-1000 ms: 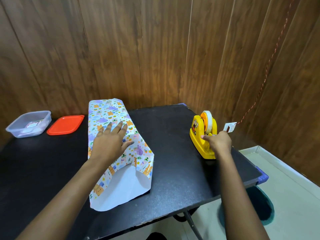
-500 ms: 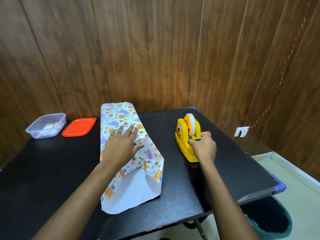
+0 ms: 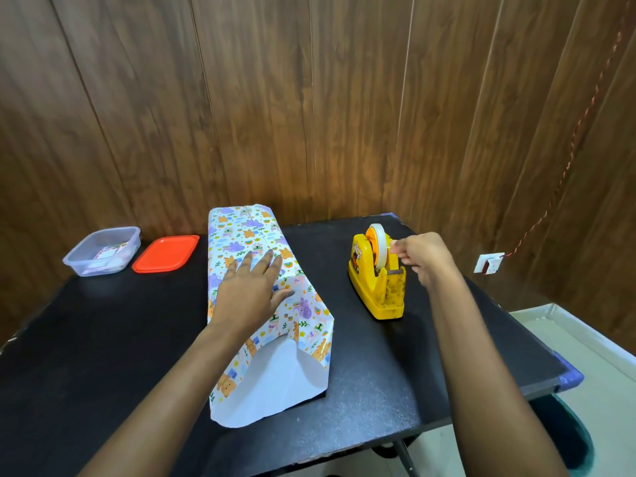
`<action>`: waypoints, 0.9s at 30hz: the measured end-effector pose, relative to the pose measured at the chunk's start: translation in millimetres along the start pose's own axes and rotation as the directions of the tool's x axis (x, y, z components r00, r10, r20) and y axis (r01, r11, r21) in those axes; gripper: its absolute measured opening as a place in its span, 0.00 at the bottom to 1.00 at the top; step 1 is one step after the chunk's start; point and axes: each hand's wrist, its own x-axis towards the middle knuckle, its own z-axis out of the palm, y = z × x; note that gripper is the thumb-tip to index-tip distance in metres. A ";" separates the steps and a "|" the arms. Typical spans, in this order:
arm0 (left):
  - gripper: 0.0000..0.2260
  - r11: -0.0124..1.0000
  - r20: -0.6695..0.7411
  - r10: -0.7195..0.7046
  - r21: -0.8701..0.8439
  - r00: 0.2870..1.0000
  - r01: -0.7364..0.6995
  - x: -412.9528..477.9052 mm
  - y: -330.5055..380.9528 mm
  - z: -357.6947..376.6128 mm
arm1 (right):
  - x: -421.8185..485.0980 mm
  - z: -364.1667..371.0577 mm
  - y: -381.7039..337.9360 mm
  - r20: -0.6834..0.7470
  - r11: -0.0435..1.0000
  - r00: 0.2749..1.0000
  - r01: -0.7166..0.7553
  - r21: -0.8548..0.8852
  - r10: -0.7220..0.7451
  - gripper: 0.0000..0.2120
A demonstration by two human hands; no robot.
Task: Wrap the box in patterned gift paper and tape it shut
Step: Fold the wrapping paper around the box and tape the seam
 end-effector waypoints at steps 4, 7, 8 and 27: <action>0.31 1.000 0.001 -0.002 0.000 1.000 0.002 0.2 -0.8 -0.1 | -7.0 -5.8 24.0 0.032 0.993 0.994 -0.108 0.053 0.106 0.04; 0.31 1.000 -0.009 0.002 -0.011 1.000 -0.002 1.0 0.1 -0.4 | -13.0 1.3 48.4 0.033 0.973 0.987 -0.158 0.166 0.155 0.10; 0.31 1.000 -0.008 0.004 -0.015 1.000 -0.004 1.2 0.4 0.2 | -14.8 4.2 52.6 0.020 0.964 0.987 -0.160 0.213 0.159 0.11; 0.31 1.000 -0.017 0.002 0.006 1.000 -0.002 1.2 -1.5 4.5 | -32.6 32.7 73.4 -0.044 0.674 0.990 -0.057 0.737 0.133 0.10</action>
